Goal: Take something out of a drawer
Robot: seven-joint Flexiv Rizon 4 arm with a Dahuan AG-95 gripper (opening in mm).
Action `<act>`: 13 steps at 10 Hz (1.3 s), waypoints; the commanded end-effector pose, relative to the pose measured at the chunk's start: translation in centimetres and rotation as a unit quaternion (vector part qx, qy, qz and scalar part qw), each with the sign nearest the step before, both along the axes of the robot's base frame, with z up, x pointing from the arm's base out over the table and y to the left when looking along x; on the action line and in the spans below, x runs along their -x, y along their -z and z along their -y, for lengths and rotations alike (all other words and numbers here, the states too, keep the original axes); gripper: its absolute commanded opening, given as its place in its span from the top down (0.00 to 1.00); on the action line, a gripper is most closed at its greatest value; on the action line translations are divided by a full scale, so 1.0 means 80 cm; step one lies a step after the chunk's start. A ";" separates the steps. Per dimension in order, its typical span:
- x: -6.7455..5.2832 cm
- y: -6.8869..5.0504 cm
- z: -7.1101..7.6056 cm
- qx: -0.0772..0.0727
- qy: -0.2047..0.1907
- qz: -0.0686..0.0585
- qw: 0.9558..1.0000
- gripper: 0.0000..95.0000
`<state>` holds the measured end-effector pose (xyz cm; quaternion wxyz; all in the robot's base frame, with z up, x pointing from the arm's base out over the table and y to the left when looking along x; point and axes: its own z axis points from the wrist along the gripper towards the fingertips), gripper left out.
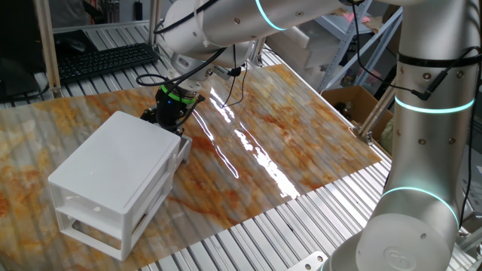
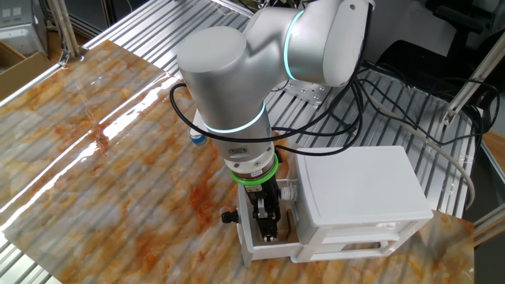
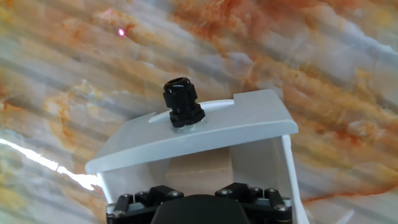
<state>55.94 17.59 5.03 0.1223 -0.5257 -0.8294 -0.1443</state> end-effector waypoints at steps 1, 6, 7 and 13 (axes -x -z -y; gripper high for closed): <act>0.000 0.000 0.000 0.000 0.000 0.000 1.000 0.20; 0.002 -0.015 0.001 0.034 -0.063 0.013 0.997 1.00; 0.002 -0.016 0.002 0.034 -0.069 0.013 0.997 1.00; 0.001 -0.016 0.003 0.032 -0.082 0.005 0.996 1.00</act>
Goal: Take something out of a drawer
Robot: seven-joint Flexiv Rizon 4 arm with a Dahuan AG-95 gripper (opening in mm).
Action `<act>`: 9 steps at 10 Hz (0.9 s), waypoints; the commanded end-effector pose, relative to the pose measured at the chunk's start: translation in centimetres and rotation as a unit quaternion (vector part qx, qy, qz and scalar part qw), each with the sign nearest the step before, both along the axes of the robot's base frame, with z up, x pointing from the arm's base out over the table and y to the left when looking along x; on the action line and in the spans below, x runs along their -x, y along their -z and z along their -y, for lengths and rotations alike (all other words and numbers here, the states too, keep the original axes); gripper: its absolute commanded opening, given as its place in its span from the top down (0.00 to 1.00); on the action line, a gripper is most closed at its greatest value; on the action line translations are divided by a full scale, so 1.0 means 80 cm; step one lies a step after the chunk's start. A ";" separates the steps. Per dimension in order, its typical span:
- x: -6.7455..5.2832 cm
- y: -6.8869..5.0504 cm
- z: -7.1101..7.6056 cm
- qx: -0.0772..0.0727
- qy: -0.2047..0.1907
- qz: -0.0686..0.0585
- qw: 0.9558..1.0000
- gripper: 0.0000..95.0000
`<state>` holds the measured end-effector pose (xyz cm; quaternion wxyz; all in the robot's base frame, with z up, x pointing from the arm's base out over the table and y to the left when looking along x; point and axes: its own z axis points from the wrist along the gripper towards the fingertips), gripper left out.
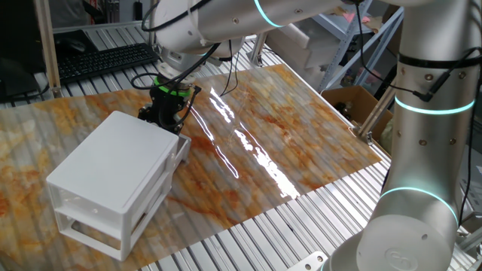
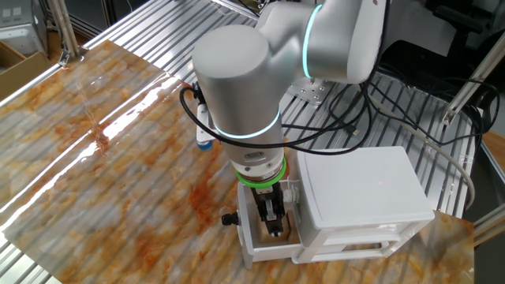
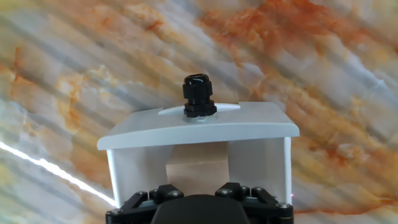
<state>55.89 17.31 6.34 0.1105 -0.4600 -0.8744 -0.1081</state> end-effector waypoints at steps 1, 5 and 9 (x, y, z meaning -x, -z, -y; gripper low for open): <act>0.000 0.000 -0.001 -0.001 0.012 -0.005 1.000 0.80; -0.001 0.001 -0.001 0.000 0.024 -0.009 1.000 0.40; -0.001 0.001 -0.001 0.000 0.024 -0.009 1.000 0.40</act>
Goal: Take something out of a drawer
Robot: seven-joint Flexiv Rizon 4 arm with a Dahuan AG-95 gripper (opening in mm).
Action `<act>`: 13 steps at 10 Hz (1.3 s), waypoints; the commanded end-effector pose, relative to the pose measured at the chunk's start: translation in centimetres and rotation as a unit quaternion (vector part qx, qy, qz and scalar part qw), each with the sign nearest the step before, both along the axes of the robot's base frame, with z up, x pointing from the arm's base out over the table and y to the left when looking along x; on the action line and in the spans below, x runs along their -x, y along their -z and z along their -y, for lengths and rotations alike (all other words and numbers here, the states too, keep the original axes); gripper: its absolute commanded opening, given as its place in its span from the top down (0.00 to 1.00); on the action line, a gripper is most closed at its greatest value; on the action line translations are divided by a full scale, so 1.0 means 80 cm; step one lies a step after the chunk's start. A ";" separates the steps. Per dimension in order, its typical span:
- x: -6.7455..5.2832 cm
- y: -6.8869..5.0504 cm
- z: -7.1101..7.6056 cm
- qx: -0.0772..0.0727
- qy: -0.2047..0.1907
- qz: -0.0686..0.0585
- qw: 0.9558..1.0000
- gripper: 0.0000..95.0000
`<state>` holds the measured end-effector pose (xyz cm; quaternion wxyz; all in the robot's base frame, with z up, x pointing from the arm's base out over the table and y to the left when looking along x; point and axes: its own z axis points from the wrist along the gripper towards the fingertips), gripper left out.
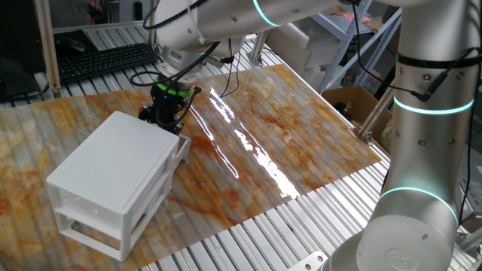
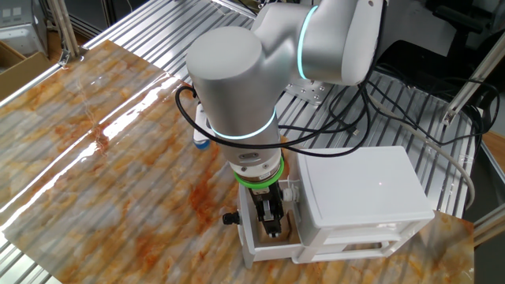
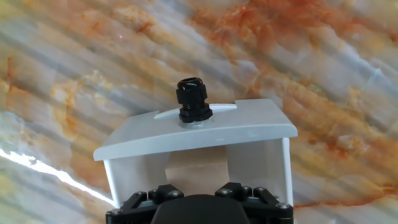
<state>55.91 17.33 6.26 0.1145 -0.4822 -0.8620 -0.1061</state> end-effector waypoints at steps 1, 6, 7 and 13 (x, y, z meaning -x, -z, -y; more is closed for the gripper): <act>0.000 0.000 -0.001 -0.001 0.000 -0.001 1.000 0.40; 0.000 0.000 -0.001 -0.001 0.000 -0.001 1.000 0.40; 0.000 0.000 -0.001 -0.001 0.000 -0.001 1.000 0.40; -0.022 -0.001 0.000 -0.038 -0.007 -0.015 0.999 0.00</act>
